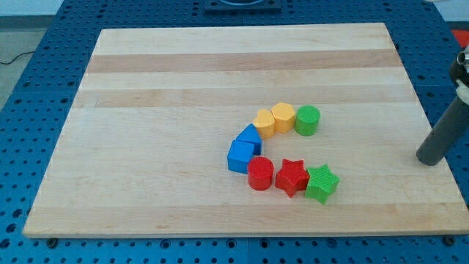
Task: Touch the bottom of the green star
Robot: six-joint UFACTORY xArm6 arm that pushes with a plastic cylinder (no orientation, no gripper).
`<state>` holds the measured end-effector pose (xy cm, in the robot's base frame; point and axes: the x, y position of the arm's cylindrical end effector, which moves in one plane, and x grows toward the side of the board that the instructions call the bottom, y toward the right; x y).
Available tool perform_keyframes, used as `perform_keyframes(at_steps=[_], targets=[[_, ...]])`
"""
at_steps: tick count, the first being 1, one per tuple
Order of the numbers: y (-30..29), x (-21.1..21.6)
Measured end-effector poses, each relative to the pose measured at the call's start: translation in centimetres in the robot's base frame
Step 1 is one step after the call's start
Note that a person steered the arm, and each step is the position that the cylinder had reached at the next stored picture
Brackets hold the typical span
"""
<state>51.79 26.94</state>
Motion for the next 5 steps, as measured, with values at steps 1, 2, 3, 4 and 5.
perform_keyframes(at_steps=[1, 2, 3, 4, 5], targets=[[-0.2, 0.0], [-2.7, 1.7], [-6.8, 2.2], [-9.3, 3.9], [-9.9, 7.6]])
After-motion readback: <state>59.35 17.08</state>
